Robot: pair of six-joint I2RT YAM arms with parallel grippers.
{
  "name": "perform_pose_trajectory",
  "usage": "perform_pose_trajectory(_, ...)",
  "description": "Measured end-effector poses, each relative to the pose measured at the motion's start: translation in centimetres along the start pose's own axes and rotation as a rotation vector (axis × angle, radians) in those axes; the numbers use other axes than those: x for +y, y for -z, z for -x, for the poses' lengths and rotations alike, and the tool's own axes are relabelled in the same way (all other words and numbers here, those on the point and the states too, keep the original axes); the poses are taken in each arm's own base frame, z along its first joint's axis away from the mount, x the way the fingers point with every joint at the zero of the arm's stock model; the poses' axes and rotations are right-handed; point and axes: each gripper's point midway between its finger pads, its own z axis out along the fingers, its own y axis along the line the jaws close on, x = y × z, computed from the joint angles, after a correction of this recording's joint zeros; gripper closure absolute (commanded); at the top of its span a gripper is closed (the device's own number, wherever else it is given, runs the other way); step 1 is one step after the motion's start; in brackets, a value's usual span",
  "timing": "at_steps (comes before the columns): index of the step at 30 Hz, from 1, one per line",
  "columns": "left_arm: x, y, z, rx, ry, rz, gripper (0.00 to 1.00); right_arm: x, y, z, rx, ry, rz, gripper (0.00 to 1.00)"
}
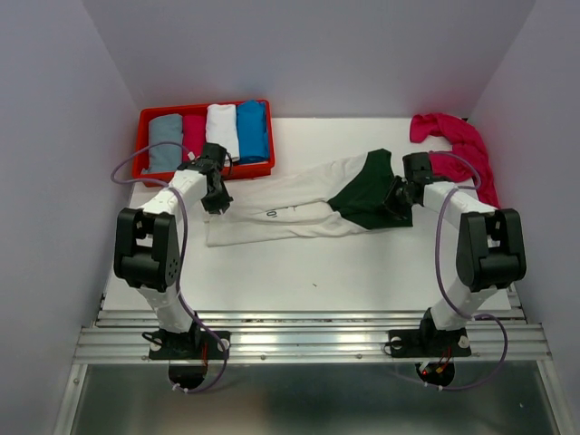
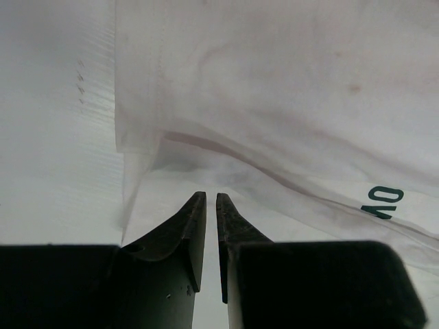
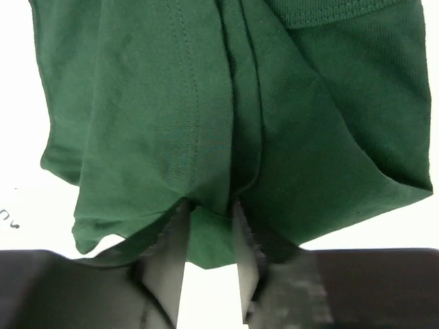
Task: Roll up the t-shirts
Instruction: Fold the T-shirt at the center of the board.
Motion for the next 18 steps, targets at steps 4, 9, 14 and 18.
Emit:
perform_pose_trajectory(4,-0.1,0.4,0.2,-0.008,0.002,-0.012,0.77,0.1,-0.1,0.3,-0.01,-0.015,-0.001,0.97)
perform_pose_trajectory(9,-0.3,0.5,0.1,-0.007,0.003,-0.024,0.77,1.1,-0.4,1.3,-0.034,-0.017,0.012,0.99)
perform_pose_trajectory(14,-0.1,0.3,-0.7,0.012,0.0,-0.027,0.77,3.7,-0.2,3.2,-0.084,0.016,0.042,0.99)
perform_pose_trajectory(18,-0.1,0.6,-0.7,0.009,0.001,-0.034,0.77,7.4,-0.6,4.8,-0.126,0.06,0.091,0.99)
